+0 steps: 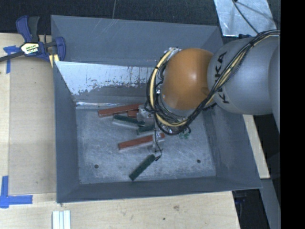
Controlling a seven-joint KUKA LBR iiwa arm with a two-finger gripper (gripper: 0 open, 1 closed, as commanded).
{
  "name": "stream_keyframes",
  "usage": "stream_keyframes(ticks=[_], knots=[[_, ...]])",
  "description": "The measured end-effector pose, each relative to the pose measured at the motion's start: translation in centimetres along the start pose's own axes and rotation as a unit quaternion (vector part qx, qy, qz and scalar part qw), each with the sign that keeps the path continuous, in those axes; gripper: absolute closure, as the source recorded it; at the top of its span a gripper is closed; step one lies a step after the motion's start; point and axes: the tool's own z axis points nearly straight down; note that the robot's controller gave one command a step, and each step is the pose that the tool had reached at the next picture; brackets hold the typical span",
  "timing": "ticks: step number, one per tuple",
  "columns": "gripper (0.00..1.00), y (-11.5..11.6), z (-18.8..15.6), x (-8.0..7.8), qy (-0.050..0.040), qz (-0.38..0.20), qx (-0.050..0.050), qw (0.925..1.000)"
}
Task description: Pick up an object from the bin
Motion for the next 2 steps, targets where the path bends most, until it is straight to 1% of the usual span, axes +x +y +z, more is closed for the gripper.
stream_keyframes(ticks=[1, 2], knots=[[0.00, -1.32, 5.43, -0.15, 0.0049, -0.032, -0.001, 0.9995], [1.00, -1.64, 5.01, -0.67, -0.0015, 0.019, -0.002, 0.9998]])
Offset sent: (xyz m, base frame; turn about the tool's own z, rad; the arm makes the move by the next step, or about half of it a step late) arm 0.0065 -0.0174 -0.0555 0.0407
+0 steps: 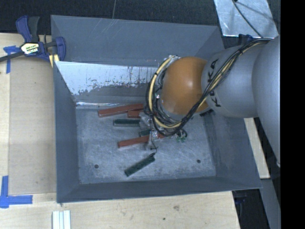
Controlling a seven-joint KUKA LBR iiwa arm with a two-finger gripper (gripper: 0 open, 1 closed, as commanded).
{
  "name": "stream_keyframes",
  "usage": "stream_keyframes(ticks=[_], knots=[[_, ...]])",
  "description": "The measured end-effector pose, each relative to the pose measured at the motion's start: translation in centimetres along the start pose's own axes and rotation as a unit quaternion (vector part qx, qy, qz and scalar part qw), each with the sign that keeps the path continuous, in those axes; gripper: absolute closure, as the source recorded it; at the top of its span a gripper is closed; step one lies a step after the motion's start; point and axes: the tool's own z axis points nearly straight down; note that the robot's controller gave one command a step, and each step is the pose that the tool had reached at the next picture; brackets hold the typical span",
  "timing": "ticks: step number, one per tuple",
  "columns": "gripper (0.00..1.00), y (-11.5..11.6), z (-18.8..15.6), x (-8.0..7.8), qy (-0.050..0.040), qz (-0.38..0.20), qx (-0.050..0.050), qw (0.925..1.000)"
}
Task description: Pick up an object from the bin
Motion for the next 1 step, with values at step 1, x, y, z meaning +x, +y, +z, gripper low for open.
stream_keyframes(ticks=[1], knots=[[1.00, 0.00, 0.00, 0.00, 0.0000, 0.000, 0.000, 1.0000]])
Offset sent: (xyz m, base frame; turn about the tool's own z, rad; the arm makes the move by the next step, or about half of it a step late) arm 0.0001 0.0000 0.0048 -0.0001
